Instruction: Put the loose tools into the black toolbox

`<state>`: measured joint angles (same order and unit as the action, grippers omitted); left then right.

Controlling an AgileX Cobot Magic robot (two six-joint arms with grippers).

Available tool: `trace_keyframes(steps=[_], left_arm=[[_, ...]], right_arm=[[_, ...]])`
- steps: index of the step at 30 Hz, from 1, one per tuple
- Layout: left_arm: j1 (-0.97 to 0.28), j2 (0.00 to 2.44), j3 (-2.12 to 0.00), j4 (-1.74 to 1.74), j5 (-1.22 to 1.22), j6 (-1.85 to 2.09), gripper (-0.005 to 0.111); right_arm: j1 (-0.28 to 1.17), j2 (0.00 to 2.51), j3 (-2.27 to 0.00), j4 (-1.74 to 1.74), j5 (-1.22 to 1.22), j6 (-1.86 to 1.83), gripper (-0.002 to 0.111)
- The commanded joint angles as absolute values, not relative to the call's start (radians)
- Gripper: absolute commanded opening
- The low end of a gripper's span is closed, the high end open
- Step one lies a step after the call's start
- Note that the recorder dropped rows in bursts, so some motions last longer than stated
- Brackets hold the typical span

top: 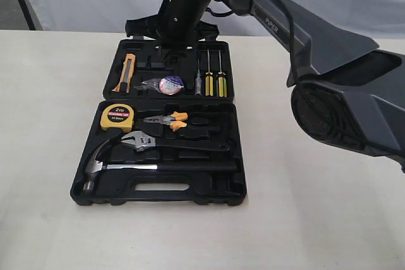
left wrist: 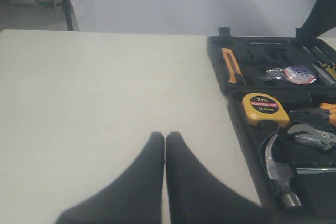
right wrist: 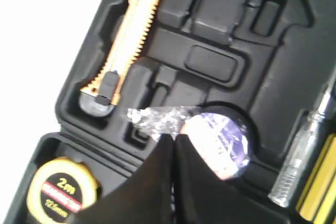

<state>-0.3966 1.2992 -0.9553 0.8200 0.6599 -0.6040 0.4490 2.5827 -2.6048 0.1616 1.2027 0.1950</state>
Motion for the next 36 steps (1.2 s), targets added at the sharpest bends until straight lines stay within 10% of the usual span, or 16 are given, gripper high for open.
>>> trace_keyframes(steps=[1, 12, 36], left_arm=[[-0.393, 1.291, -0.946, 0.806, 0.643, -0.614, 0.001], [-0.393, 1.291, -0.946, 0.806, 0.643, -0.614, 0.001], [-0.393, 1.291, -0.946, 0.806, 0.643, -0.614, 0.001]], right_arm=[[0.444, 2.617, -2.604, 0.134, 1.221, 0.195, 0.000], [0.440, 2.439, -2.395, 0.170, 1.221, 0.216, -0.001], [-0.030, 0.970, -0.869, -0.052, 1.029, 0.204, -0.001]])
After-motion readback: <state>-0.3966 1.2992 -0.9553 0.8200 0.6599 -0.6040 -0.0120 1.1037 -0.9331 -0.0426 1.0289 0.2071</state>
